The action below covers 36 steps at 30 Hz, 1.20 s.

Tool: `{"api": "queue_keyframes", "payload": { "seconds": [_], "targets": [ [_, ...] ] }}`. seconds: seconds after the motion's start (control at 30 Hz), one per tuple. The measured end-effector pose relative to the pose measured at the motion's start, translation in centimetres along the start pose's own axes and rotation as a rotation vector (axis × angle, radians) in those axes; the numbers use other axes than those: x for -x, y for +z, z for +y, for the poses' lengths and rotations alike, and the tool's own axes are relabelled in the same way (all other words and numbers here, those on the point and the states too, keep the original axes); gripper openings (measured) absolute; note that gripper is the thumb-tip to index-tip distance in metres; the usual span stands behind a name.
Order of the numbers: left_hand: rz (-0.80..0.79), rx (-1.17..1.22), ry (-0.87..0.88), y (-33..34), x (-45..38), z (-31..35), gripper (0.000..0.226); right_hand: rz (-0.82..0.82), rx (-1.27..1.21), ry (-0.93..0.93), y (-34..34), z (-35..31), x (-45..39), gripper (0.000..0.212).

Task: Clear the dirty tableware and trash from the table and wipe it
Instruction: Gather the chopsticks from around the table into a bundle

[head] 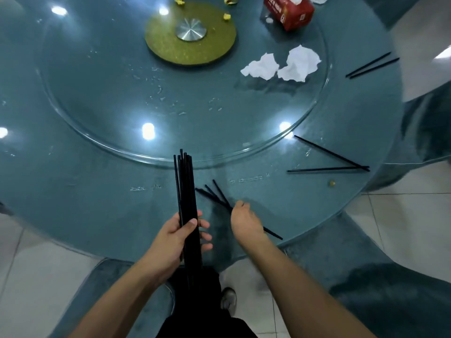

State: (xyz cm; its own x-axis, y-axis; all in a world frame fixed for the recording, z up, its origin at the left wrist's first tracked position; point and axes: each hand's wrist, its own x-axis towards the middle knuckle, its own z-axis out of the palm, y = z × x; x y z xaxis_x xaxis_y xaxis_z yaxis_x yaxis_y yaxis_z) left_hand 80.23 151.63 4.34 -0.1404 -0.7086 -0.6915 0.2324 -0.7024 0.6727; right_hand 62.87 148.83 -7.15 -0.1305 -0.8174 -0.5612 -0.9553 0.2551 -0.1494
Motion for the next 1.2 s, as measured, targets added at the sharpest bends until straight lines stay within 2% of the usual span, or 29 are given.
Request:
{"api": "queue_keyframes", "payload": {
  "seconds": [0.1, 0.23, 0.57, 0.67, 0.83, 1.0, 1.1, 1.2],
  "targets": [
    [-0.045, 0.013, -0.006, 1.4, -1.0, 1.3, 0.024, 0.028, 0.106, -0.045, -0.9, 1.1, 0.5, 0.027],
    [-0.117, -0.005, 0.000, 3.7, -1.9, 3.0, 0.023, 0.022, 0.120, -0.038, -1.9, 3.5, 1.0, 0.026],
    [-0.196, -0.079, -0.001, 11.2, -3.9, 3.2, 0.021, 0.168, -0.062, 0.032, -7.6, 14.7, 0.9, 0.024],
    [-0.193, -0.095, 0.012, 14.0, -4.4, 2.2, 0.021, 0.231, -0.216, 0.044, -9.3, 18.2, 0.9, 0.017],
    [-0.153, -0.059, 0.006, 19.0, -4.8, 0.3, 0.018, 0.204, -0.428, 0.106, -11.4, 22.8, -1.3, 0.011],
    [-0.111, -0.034, 0.002, 22.9, -5.7, -1.2, 0.016, 0.217, -0.272, 0.005, -13.6, 27.4, -4.8, 0.015],
    [-0.084, -0.023, 0.006, 24.5, -6.1, -1.8, 0.016, 0.255, -0.161, -0.081, -15.3, 29.6, -7.5, 0.028],
    [-0.052, -0.032, 0.008, 25.3, -6.3, -2.3, 0.016, 0.177, -0.099, -0.144, -16.7, 30.5, -9.9, 0.045]
  ]
}}
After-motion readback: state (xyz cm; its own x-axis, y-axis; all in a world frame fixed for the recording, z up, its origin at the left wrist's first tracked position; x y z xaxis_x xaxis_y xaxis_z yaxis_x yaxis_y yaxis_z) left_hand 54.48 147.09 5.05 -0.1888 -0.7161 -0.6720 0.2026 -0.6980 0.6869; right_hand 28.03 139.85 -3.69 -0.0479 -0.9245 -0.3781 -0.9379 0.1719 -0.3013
